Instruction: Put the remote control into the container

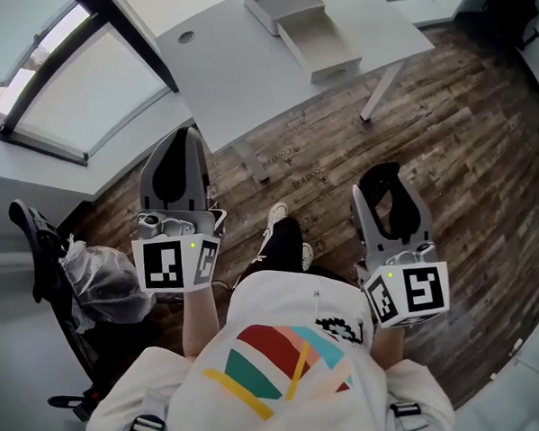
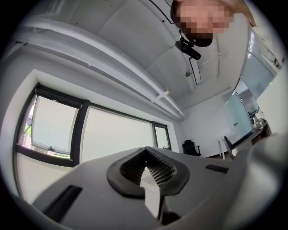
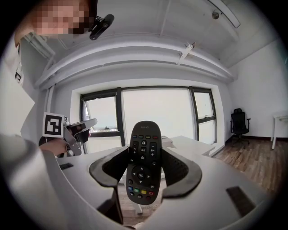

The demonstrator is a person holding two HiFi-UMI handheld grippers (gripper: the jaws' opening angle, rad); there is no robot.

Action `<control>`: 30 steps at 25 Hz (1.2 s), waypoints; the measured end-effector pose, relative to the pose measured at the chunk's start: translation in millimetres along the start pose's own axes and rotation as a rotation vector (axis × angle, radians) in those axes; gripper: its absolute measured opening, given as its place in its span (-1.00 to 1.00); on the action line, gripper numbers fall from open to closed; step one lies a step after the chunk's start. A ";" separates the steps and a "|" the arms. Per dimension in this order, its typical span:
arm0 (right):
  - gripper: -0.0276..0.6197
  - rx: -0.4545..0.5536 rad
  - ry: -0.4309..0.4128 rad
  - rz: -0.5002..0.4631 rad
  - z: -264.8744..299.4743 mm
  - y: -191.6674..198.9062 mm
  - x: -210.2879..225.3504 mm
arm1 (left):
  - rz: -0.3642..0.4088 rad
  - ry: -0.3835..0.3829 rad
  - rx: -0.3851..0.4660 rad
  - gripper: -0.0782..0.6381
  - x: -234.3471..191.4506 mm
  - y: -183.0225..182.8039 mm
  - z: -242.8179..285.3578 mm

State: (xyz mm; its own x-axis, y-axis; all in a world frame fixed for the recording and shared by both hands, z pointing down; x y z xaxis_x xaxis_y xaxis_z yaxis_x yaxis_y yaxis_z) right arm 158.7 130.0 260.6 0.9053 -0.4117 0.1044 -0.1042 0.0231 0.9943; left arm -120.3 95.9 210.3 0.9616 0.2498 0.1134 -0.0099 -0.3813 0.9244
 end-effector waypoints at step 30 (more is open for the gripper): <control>-0.18 0.007 0.088 -0.072 247.9 -33.5 36.0 | -0.129 0.161 0.013 -0.76 -72.2 107.3 243.9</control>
State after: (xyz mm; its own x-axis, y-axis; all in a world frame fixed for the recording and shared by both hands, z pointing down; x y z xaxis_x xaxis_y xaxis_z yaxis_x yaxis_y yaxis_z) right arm 92.7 -111.4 225.6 0.9432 -0.3304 0.0341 -0.0399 -0.0105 0.9991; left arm -123.9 -180.2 212.5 0.8984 0.4361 0.0518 0.1154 -0.3481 0.9303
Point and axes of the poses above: the fingertips, and each gripper's own axes: z forward along the fingers, x to its right, y out of its underside, the point moved 6 cm from there along -z, backward along the fingers, and after that the axes turned 11 degrees about x, right-handed, at the moved point
